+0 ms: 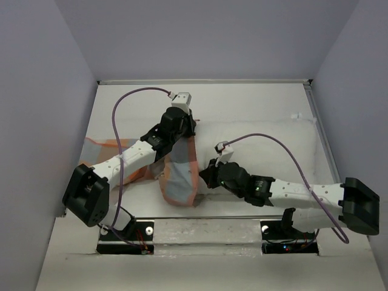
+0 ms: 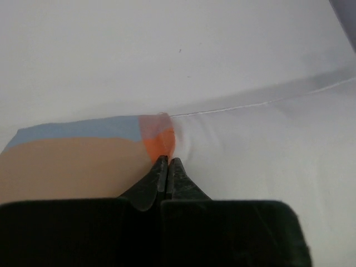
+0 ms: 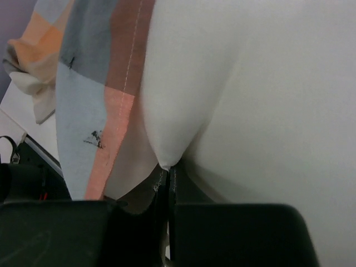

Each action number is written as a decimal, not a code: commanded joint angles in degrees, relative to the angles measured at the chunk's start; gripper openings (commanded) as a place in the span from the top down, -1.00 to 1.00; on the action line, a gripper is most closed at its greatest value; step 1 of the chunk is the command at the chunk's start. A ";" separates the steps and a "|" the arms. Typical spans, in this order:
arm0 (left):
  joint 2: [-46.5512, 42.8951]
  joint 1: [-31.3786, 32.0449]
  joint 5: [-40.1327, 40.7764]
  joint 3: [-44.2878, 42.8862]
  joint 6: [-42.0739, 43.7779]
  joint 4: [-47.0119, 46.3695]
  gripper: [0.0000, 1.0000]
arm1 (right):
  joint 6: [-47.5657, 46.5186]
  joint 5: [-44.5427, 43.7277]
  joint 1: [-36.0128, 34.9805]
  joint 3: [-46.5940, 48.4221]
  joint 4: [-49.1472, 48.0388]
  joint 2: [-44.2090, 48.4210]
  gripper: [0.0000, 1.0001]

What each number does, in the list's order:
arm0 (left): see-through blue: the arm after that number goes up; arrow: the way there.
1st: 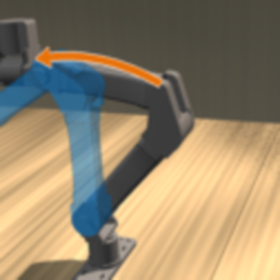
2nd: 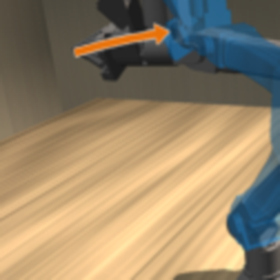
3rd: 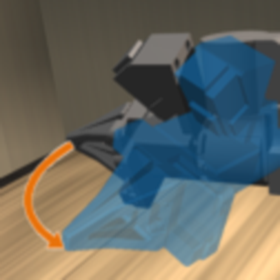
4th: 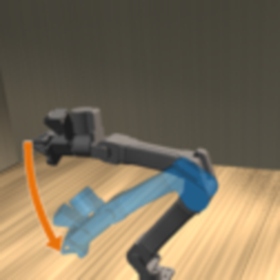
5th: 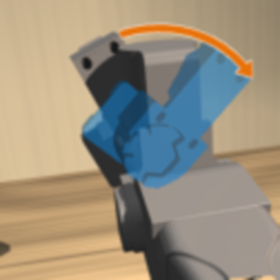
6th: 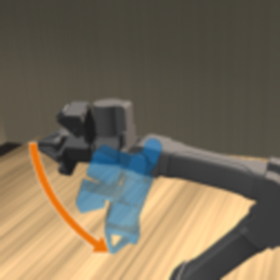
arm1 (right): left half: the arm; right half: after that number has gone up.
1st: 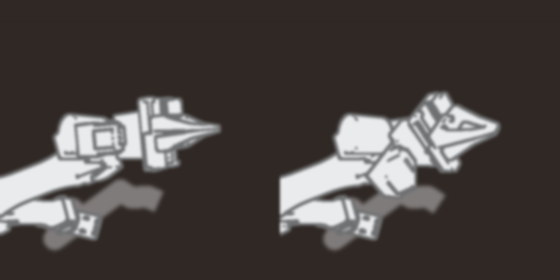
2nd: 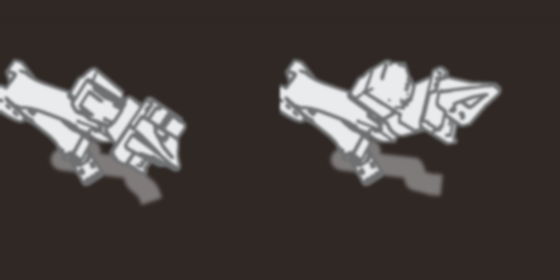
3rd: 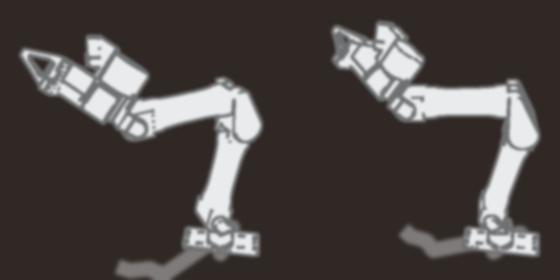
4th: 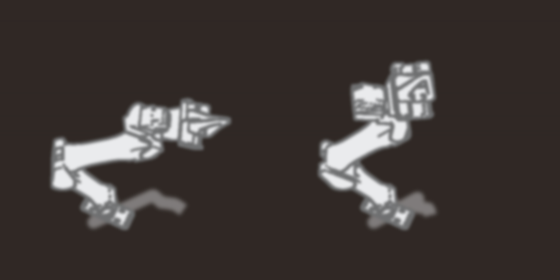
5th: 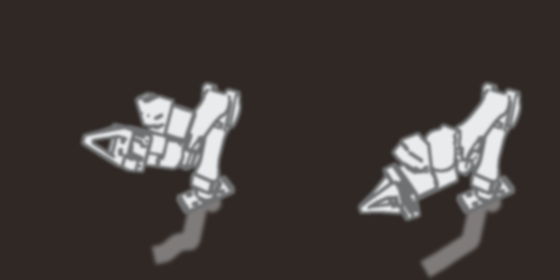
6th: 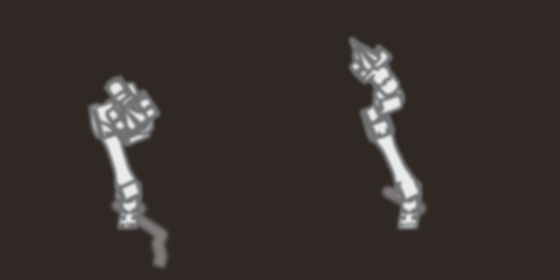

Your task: Put the pillow into the pillowcase

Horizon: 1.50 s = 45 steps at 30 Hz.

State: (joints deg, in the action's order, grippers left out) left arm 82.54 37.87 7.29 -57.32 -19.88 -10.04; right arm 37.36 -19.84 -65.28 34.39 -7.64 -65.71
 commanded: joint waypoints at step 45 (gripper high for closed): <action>-10.64 0.63 4.83 2.30 4.94 0.62 -0.50 | -32.71 44.45 33.02 27.13 17.40 -14.71 1.00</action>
State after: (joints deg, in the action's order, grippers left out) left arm 77.69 37.82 8.08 -55.66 -16.84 -10.72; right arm 2.04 29.98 -31.97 62.08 11.66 -82.15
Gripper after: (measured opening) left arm 0.746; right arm 0.045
